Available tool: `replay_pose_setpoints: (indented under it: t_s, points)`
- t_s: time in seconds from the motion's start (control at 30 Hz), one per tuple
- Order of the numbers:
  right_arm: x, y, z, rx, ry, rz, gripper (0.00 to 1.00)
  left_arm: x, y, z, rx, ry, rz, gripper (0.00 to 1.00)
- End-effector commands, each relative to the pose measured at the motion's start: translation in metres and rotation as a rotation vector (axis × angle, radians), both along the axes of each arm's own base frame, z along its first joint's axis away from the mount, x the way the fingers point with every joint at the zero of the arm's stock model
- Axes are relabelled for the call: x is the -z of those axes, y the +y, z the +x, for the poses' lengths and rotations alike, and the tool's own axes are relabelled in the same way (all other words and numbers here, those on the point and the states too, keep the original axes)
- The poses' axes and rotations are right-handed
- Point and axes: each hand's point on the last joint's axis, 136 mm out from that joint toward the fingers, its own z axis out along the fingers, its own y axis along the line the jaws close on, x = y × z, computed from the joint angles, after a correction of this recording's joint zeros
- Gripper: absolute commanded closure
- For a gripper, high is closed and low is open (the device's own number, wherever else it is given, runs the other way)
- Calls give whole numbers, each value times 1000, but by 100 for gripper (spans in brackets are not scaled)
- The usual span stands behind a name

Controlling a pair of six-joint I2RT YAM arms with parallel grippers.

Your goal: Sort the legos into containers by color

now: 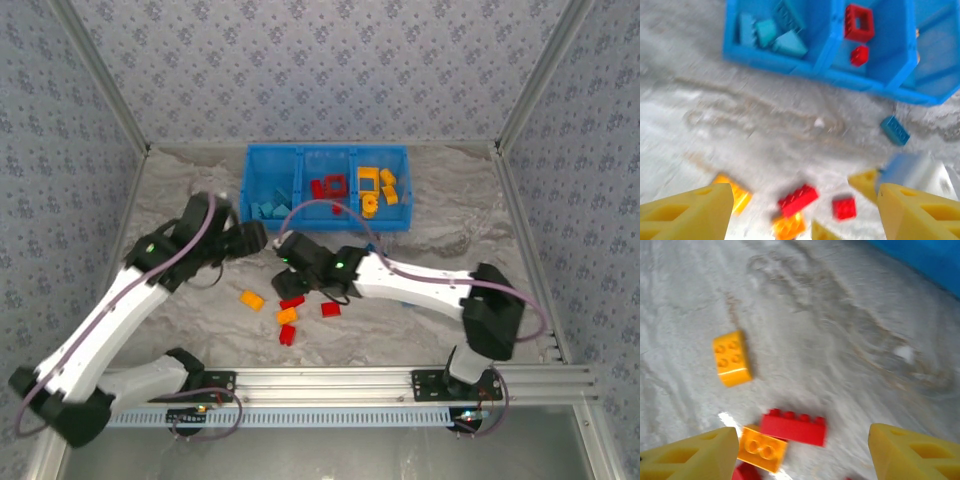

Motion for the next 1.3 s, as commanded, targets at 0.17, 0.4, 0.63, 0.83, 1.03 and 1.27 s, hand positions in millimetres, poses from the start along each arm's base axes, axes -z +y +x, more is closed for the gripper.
replay_pose_setpoints:
  t_s: [0.17, 0.4, 0.63, 0.83, 1.03, 1.27]
  points:
    - [53, 54, -21, -144, 154, -205, 25, 21, 76, -117, -27, 37, -54, 23]
    - [88, 67, -15, -153, 173, -320, 24, 19, 95, -142, -41, -39, -110, 23]
    - [104, 77, -11, -174, 178, -346, 27, 21, 95, -140, -46, -42, -116, 24]
    - [112, 85, -8, -183, 185, -350, 40, 23, 93, -144, -31, -33, -124, 24]
    - [118, 88, -6, -177, 190, -351, 47, 29, 95, -148, -39, -18, -133, 24]
    - [124, 89, -6, -168, 196, -353, 53, 32, 92, -147, -34, -17, -139, 24]
